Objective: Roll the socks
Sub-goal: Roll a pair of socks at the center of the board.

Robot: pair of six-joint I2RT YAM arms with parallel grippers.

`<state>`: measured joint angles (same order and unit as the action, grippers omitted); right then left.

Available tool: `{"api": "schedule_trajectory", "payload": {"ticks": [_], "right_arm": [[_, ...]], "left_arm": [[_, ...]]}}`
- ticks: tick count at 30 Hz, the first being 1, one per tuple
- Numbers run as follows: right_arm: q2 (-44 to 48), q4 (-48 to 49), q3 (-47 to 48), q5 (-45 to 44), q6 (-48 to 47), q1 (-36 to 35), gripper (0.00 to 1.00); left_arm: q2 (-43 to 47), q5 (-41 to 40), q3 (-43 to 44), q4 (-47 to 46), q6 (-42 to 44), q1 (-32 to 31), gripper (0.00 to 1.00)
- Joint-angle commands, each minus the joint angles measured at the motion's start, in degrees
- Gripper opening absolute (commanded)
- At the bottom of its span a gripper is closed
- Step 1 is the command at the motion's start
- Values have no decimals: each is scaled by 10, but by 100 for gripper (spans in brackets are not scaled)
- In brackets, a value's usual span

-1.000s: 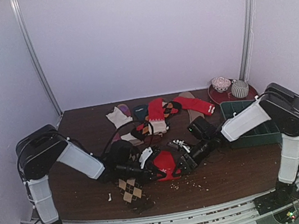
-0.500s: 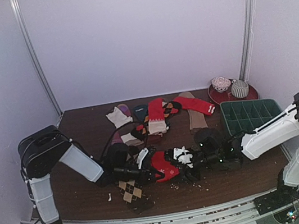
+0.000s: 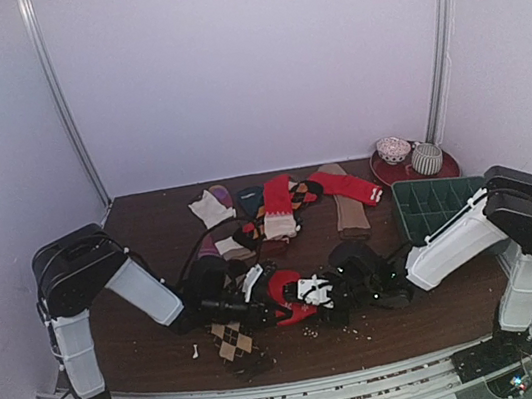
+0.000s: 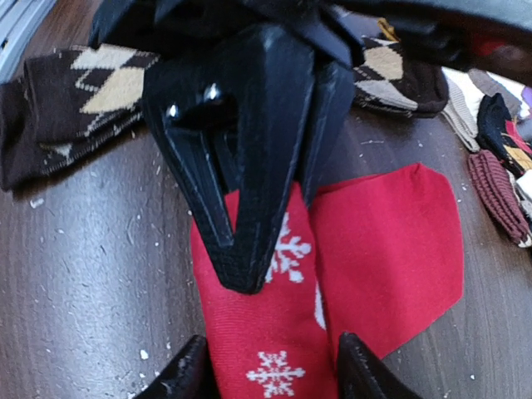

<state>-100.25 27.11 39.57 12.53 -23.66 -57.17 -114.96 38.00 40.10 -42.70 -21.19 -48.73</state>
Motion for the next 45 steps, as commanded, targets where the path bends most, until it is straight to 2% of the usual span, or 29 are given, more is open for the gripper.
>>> {"api": "schedule_trajectory", "payload": {"ticks": [1, 6, 9, 10, 11, 13, 18, 22, 26, 31, 40, 45], "right_arm": [[-25, -4, 16, -18, 6, -3, 47], [-35, -40, 33, 7, 24, -2, 22], [-35, -105, 58, 39, 53, -2, 15], [-35, -132, 69, 54, 66, -1, 14], [-37, -165, 81, 68, 80, -1, 13], [-45, -239, 110, 87, 110, 0, 13], [-83, -375, 155, 151, 196, 13, 14], [-112, -400, 158, 219, 251, 39, 15], [-147, -372, 143, 276, 299, 79, 14], [-180, -373, 147, 317, 316, 103, 14], [-199, -390, 150, 315, 308, 127, 14], [-207, -399, 159, 312, 301, 131, 14]], "left_arm": [[-40, -17, -35, 147, 5, 1, 0], [-40, -18, -31, 157, 17, 2, 0], [-29, -30, -27, 167, 35, 2, 0], [-18, -39, -28, 173, 45, 2, 6], [-3, -50, -29, 183, 57, 2, 19], [34, -78, -33, 200, 82, 2, 31], [155, -135, -66, 194, 126, 2, 43], [237, -152, -100, 144, 153, 1, 53], [251, -138, -94, 93, 180, 0, 56], [187, -94, -32, 84, 216, -3, 57], [80, -25, 14, 75, 222, -11, 57], [67, -11, 2, 76, 220, -11, 57]]}}
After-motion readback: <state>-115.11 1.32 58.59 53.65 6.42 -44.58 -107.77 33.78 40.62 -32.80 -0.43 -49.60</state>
